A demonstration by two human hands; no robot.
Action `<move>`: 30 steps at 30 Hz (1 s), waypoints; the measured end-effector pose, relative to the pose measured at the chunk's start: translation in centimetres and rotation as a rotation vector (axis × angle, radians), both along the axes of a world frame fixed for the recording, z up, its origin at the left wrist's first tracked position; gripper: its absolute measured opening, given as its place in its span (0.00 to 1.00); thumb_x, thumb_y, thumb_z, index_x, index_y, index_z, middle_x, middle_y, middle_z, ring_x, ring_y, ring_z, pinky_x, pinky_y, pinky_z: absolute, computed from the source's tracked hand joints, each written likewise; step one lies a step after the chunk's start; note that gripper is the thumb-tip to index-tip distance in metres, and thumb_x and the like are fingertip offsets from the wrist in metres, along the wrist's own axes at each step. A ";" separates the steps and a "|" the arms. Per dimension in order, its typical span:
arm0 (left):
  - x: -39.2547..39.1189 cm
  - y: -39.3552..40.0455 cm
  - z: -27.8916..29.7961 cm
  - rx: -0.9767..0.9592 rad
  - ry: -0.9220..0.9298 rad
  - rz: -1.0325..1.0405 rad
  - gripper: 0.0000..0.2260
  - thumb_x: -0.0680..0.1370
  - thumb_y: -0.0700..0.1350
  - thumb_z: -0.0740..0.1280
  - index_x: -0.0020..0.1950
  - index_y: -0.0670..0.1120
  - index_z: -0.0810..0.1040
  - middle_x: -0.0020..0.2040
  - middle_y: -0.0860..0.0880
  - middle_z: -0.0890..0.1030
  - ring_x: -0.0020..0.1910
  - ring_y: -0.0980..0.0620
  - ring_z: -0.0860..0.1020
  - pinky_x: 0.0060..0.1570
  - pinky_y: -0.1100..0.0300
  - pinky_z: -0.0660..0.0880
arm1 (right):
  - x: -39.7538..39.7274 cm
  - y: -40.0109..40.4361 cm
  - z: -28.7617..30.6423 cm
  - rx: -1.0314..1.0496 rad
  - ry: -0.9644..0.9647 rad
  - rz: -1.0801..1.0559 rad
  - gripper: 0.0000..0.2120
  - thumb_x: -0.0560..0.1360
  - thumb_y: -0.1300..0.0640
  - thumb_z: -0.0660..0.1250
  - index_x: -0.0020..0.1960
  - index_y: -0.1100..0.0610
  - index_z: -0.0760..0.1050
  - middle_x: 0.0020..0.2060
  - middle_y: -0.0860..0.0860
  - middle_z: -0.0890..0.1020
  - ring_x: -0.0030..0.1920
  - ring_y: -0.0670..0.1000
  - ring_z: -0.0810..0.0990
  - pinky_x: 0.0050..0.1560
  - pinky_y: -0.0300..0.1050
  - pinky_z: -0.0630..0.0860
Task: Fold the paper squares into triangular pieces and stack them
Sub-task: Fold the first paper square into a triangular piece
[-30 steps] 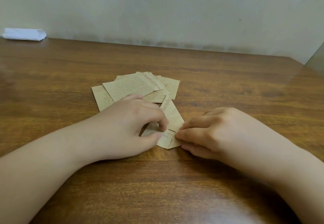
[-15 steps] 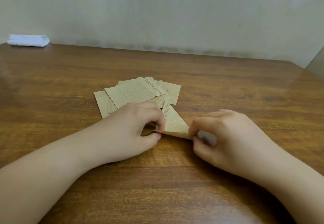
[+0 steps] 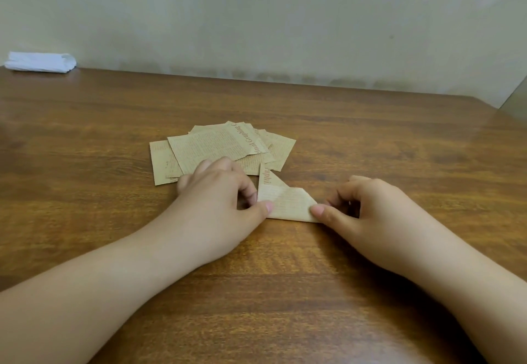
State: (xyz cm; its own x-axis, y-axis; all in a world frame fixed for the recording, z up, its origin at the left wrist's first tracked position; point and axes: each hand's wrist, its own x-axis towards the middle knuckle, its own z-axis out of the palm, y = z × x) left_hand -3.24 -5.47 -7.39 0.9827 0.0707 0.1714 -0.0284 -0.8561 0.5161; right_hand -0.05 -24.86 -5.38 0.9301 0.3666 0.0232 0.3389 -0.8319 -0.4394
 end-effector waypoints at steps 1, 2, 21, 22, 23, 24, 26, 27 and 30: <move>0.0 -0.1 0.0 0.007 0.001 0.020 0.10 0.72 0.59 0.66 0.36 0.55 0.74 0.47 0.60 0.71 0.56 0.60 0.64 0.58 0.60 0.57 | -0.1 0.1 0.0 -0.013 0.005 -0.013 0.12 0.74 0.39 0.63 0.40 0.46 0.76 0.39 0.42 0.75 0.38 0.42 0.73 0.34 0.35 0.68; 0.0 -0.1 -0.1 0.019 0.003 0.038 0.10 0.72 0.59 0.66 0.36 0.55 0.74 0.48 0.61 0.70 0.56 0.60 0.63 0.57 0.60 0.56 | -0.1 0.1 0.1 -0.024 0.010 -0.027 0.12 0.74 0.39 0.63 0.41 0.47 0.76 0.39 0.42 0.76 0.38 0.42 0.74 0.35 0.36 0.70; -0.3 0.0 -0.2 0.039 -0.032 -0.068 0.03 0.76 0.55 0.64 0.49 0.63 0.73 0.51 0.62 0.67 0.57 0.61 0.61 0.54 0.60 0.52 | 0.0 0.5 0.2 -0.072 -0.003 -0.163 0.19 0.70 0.37 0.68 0.33 0.53 0.76 0.29 0.47 0.77 0.37 0.48 0.76 0.34 0.42 0.66; -0.3 0.0 -0.2 0.039 -0.030 -0.072 0.03 0.76 0.55 0.64 0.49 0.63 0.73 0.51 0.62 0.67 0.57 0.61 0.61 0.54 0.61 0.52 | 0.0 0.5 0.1 -0.075 -0.005 -0.164 0.19 0.70 0.37 0.68 0.33 0.53 0.76 0.30 0.47 0.77 0.37 0.49 0.76 0.35 0.42 0.66; -0.3 0.0 -0.1 0.038 -0.025 -0.078 0.04 0.76 0.55 0.64 0.49 0.64 0.73 0.51 0.62 0.67 0.57 0.61 0.61 0.55 0.61 0.52 | 0.1 0.4 0.1 -0.076 -0.004 -0.164 0.19 0.70 0.37 0.68 0.33 0.53 0.77 0.30 0.47 0.78 0.38 0.49 0.76 0.36 0.42 0.67; -0.2 0.0 -0.1 0.041 -0.019 -0.088 0.04 0.76 0.55 0.64 0.49 0.65 0.73 0.52 0.63 0.66 0.58 0.61 0.60 0.55 0.61 0.51 | 0.1 0.4 0.1 -0.076 0.002 -0.163 0.19 0.70 0.37 0.68 0.34 0.53 0.77 0.30 0.47 0.78 0.38 0.49 0.77 0.37 0.42 0.68; -0.1 -0.1 0.1 0.063 -0.006 -0.134 0.09 0.77 0.54 0.62 0.49 0.71 0.71 0.53 0.65 0.63 0.58 0.62 0.58 0.54 0.62 0.49 | 0.3 0.3 0.0 -0.079 0.023 -0.156 0.18 0.70 0.37 0.68 0.35 0.52 0.76 0.30 0.47 0.77 0.38 0.49 0.76 0.38 0.42 0.68; 0.0 -0.1 0.2 0.086 -0.001 -0.165 0.13 0.78 0.53 0.61 0.50 0.75 0.69 0.54 0.66 0.62 0.57 0.62 0.57 0.53 0.63 0.48 | 0.3 0.3 0.0 -0.079 0.035 -0.150 0.18 0.71 0.37 0.68 0.35 0.52 0.76 0.30 0.47 0.77 0.37 0.48 0.75 0.37 0.42 0.67; 0.1 -0.3 0.3 0.211 0.012 -0.251 0.20 0.81 0.49 0.56 0.54 0.80 0.65 0.57 0.67 0.58 0.57 0.61 0.55 0.58 0.61 0.47 | 0.4 0.1 0.0 -0.062 0.055 -0.126 0.15 0.71 0.38 0.67 0.37 0.50 0.74 0.32 0.45 0.74 0.36 0.45 0.72 0.37 0.42 0.64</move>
State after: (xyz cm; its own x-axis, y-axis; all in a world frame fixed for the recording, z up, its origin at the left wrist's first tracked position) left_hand -3.15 -5.77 -7.11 0.9668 -0.2103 0.1450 -0.2476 -0.9111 0.3295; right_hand 0.36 -24.74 -5.34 0.9681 0.2458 -0.0477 0.2068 -0.8924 -0.4012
